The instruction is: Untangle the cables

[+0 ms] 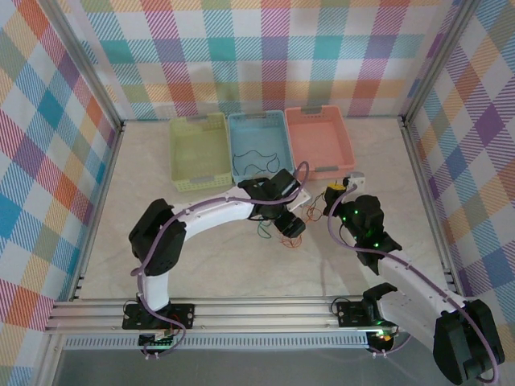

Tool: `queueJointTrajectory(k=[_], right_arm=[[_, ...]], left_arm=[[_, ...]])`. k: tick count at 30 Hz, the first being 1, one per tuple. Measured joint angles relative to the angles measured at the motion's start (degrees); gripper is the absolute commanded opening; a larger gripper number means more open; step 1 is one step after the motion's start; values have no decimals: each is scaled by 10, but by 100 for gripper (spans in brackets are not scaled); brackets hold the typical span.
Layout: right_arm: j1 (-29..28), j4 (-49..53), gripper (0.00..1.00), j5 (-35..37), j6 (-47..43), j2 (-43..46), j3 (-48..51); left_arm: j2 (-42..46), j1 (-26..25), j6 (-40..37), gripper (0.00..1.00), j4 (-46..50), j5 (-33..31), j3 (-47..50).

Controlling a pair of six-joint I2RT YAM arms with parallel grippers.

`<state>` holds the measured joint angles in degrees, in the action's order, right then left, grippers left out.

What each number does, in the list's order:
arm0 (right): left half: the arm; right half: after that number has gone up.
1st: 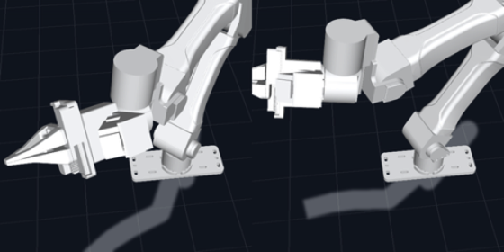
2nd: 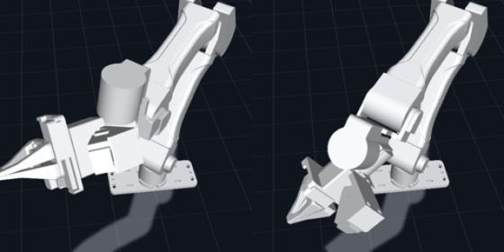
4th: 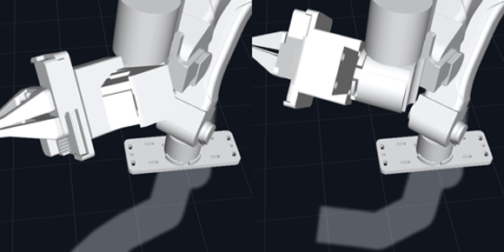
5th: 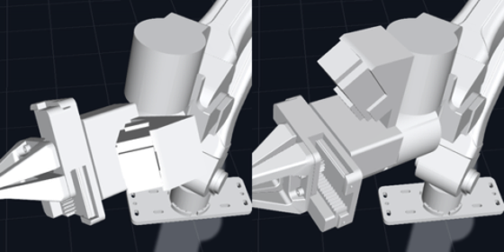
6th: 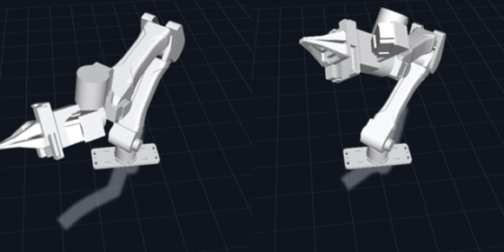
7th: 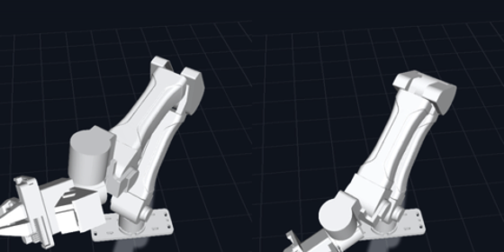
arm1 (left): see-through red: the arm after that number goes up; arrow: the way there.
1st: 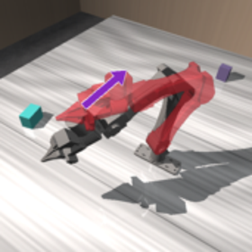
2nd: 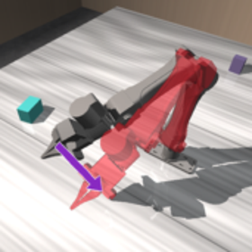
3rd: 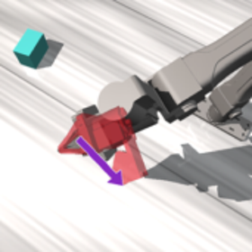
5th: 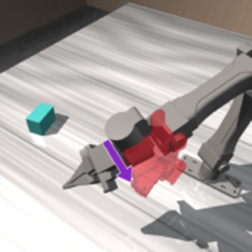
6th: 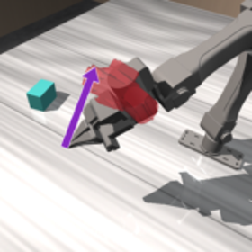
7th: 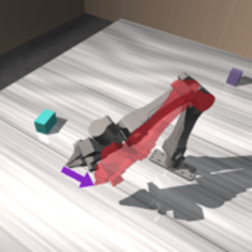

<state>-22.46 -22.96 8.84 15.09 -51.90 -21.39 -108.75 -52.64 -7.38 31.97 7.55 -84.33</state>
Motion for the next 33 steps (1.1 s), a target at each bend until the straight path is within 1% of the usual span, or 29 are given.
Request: queueJointTrajectory(k=[3,5,7,10,13,14,16,19,23,28,31,33], right_arm=[[0,0,0,7,3,0,0],[0,2,0,10,4,3,1],[0,3,0,13,4,8,1],[0,3,0,17,4,16,1],[0,4,0,19,3,18,1],[0,5,0,21,3,19,1],[0,7,0,23,3,20,2],[0,9,0,26,3,24,4],[0,10,0,28,3,27,8],[0,16,0,43,3,28,9],[0,23,0,63,4,31,9],[0,31,0,82,4,33,9]], left_arm=[[-34,0,0,85,26,-12,-40],[-59,-1,0,85,37,-18,-67],[-80,-1,0,85,50,-23,-86],[-114,-1,0,81,79,-36,-119],[-140,-1,-3,71,99,-47,-142],[-145,-1,-5,67,104,-51,-145],[-152,-1,-9,53,115,-57,-148],[-154,-1,-14,28,125,-68,-148],[-153,-1,-16,1,128,-89,-143],[-132,-1,-2,0,118,-139,-104],[-109,-1,17,0,120,-177,-79],[-84,-1,34,0,123,-215,-52]])
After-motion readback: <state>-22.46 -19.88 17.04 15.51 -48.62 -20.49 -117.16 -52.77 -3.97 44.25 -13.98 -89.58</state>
